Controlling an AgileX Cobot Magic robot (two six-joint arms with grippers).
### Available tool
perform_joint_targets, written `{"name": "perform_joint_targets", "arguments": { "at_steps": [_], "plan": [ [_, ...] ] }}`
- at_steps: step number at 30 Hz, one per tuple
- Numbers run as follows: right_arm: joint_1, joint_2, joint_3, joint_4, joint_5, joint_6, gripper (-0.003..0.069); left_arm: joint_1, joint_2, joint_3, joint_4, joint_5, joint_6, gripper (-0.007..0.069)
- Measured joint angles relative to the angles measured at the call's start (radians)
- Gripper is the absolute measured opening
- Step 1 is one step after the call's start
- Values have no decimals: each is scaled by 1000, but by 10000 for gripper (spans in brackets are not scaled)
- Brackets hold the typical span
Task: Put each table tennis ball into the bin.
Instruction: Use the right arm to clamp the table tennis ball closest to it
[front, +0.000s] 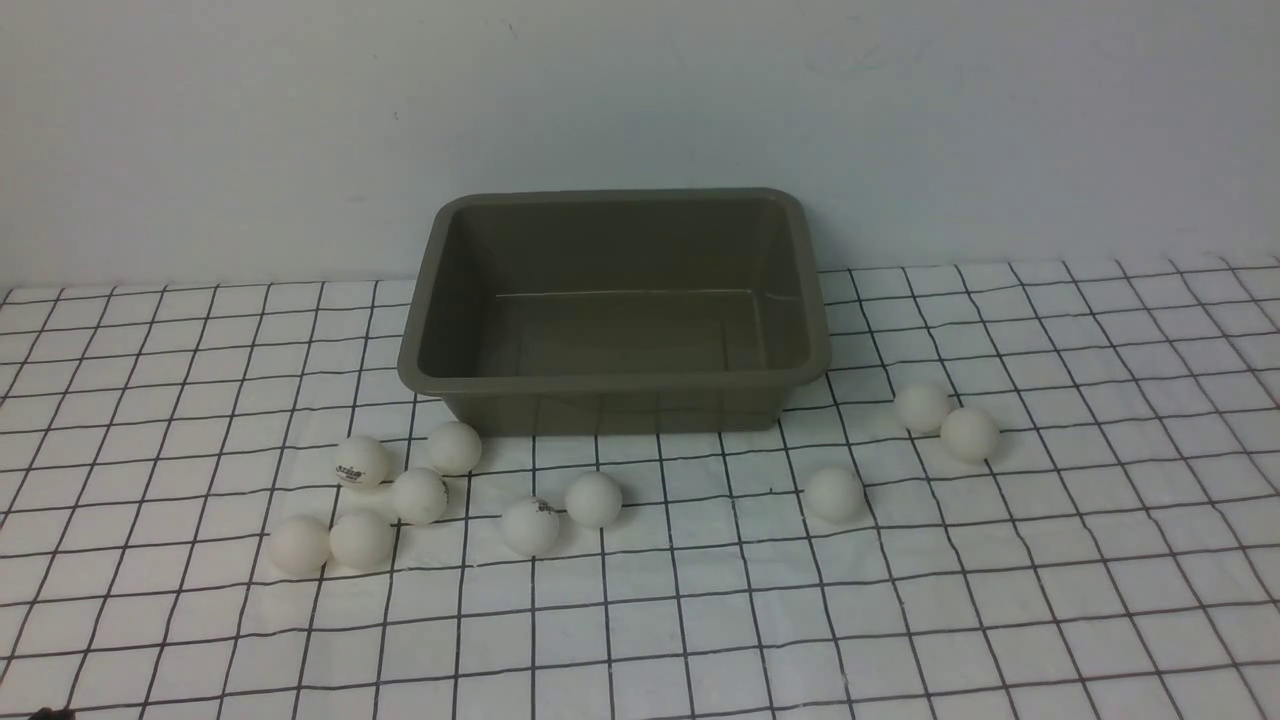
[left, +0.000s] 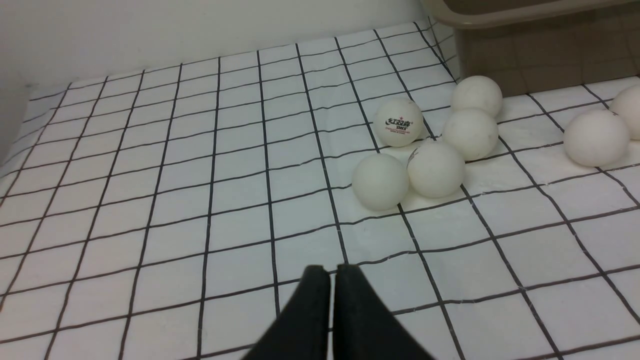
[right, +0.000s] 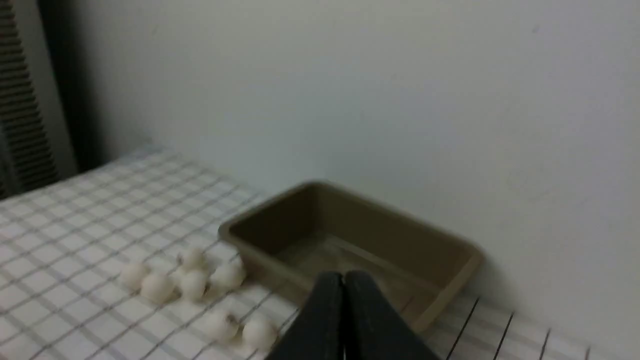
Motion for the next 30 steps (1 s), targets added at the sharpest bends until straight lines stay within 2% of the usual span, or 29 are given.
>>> {"name": "perform_joint_targets", "arguments": {
  "at_steps": [2,4,8,13,17,20,22,26,30],
  "plan": [
    [0,58,-16,-47,37,42,-18,0,0,0,0,0,0,-5],
    [0,199,-57,-187,94,166,-18,0,0,0,0,0,0,-5],
    [0,346,-98,-361,110,371,-18,0,0,0,0,0,0,-5],
    [0,516,-192,-671,117,659,-18,0,0,0,0,0,0,-5],
    [0,605,-295,-868,114,812,-18,0,0,0,0,0,0,-5],
    [1,671,-383,-903,103,835,-18,0,0,0,0,0,0,-5],
    [16,719,-427,-889,92,800,-18,0,0,0,0,0,0,-5],
    [91,854,-489,-820,88,700,-18,0,0,0,0,0,0,-5],
    [161,987,-515,-825,80,672,-18,0,0,0,0,0,0,-5]
  ]
}}
